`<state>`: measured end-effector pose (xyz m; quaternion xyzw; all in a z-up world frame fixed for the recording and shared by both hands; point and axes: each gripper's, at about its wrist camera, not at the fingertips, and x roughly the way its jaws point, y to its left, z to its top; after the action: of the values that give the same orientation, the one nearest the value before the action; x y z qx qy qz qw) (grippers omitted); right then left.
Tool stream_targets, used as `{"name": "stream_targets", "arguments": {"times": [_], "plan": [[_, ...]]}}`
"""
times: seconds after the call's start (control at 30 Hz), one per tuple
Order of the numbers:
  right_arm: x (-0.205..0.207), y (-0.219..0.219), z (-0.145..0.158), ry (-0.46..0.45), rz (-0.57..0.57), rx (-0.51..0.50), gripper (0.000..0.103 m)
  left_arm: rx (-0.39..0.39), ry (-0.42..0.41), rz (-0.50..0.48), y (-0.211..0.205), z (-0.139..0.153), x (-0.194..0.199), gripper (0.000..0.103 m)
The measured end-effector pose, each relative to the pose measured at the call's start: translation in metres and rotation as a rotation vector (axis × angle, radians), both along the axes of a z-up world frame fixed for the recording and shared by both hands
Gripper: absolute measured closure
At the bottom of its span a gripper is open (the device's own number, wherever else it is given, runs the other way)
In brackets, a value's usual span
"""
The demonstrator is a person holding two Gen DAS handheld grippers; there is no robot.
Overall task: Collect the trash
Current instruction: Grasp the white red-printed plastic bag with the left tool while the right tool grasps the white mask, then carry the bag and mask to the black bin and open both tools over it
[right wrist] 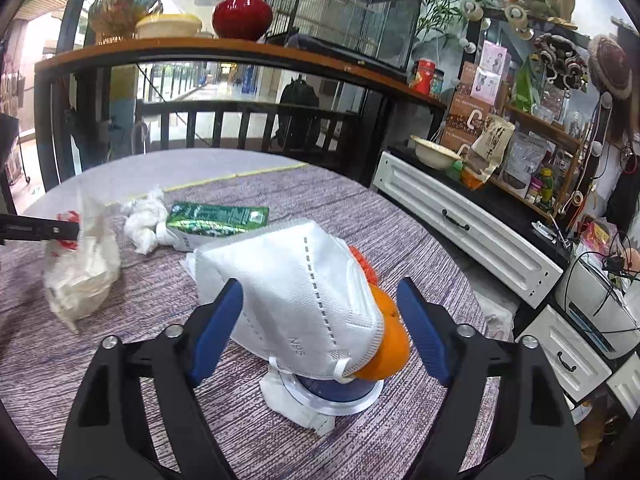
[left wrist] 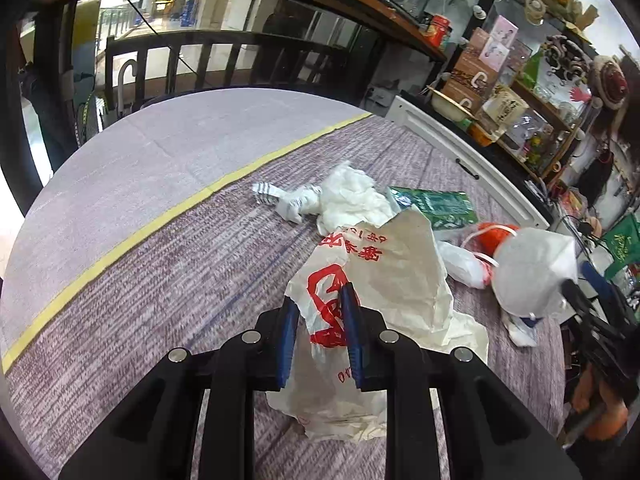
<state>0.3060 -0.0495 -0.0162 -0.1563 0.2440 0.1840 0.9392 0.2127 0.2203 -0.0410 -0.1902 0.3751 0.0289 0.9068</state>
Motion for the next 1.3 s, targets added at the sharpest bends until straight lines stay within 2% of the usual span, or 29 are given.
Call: {"name": "stream_targets", "arguments": {"times": [0.03,0.07,0.17,0.23,0.33,0.47,0.7,0.97,1.07,1.3], "plan": [[0.003,0.002,-0.004,0.012,0.006,-0.016,0.045,0.002,-0.002,-0.007,-0.002,0.000,-0.002,0.081],[0.005,0.005,-0.008,0.024,0.012,-0.031,0.065,0.010,-0.004,-0.010,-0.004,-0.001,-0.003,0.081],[0.000,0.003,-0.012,0.008,0.020,-0.026,0.085,0.039,-0.022,-0.005,-0.007,-0.001,-0.009,0.081],[-0.005,-0.001,-0.009,0.011,0.031,0.004,0.090,0.026,-0.027,-0.008,-0.007,-0.001,-0.013,0.081],[-0.015,-0.006,-0.003,0.010,0.049,0.057,0.093,0.024,-0.040,-0.020,-0.011,0.002,-0.021,0.081],[-0.028,-0.018,0.010,0.050,0.078,0.157,0.093,0.029,-0.073,-0.040,-0.020,0.011,-0.034,0.081],[-0.053,-0.039,0.029,0.085,0.101,0.272,0.094,0.024,-0.124,-0.089,-0.043,0.027,-0.045,0.081],[-0.084,-0.067,0.051,0.036,0.101,0.337,0.094,0.026,-0.154,-0.177,-0.080,0.039,-0.052,0.081],[-0.096,-0.078,0.059,0.013,0.097,0.333,0.094,0.021,-0.162,-0.205,-0.095,0.042,-0.054,0.081],[-0.112,-0.115,0.061,-0.011,0.041,0.352,0.094,0.041,-0.169,-0.290,-0.136,0.048,-0.054,0.081]]}}
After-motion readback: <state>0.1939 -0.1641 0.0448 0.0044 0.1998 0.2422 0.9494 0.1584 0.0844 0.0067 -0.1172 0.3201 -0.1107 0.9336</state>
